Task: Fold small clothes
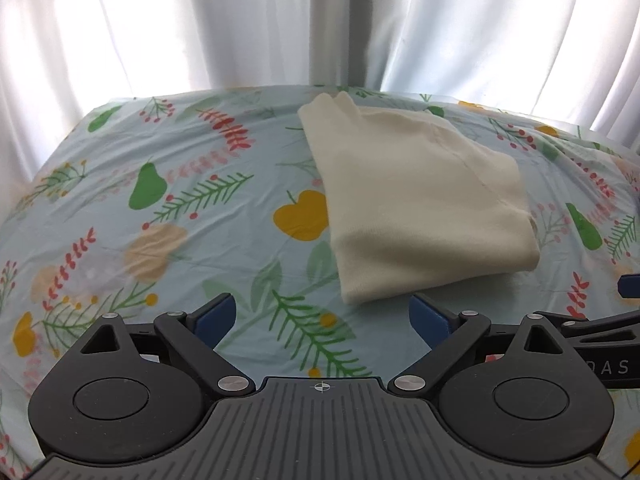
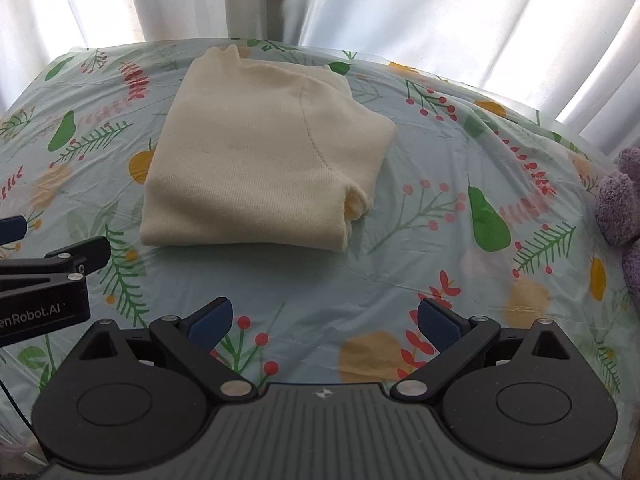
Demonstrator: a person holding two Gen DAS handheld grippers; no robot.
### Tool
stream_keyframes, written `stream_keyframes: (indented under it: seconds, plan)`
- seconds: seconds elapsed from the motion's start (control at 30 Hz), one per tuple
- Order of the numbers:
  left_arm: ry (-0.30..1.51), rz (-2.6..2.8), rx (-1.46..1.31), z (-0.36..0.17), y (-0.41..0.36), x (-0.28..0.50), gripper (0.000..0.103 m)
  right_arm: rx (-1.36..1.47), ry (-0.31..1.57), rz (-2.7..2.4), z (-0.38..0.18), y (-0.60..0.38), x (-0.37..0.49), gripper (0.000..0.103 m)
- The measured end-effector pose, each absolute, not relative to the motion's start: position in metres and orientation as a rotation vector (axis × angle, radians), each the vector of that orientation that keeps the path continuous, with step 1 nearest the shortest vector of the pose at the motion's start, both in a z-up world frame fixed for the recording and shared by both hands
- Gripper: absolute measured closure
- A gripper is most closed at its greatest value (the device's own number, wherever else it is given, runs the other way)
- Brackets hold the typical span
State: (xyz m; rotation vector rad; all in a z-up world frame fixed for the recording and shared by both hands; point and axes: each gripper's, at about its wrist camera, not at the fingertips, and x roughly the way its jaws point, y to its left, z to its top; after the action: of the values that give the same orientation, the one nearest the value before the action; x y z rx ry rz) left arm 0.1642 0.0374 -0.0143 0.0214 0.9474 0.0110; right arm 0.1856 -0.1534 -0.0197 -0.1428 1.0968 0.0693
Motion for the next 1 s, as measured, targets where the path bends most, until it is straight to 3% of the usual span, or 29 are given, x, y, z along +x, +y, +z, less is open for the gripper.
stream_keyframes:
  seconds: [1.0]
  plan:
    - [1.024, 0.012, -0.019, -0.0222, 0.0419, 0.1672, 0.006, -0.125, 1.064, 0.018, -0.0133, -0.1571, 0.1873, 0.004]
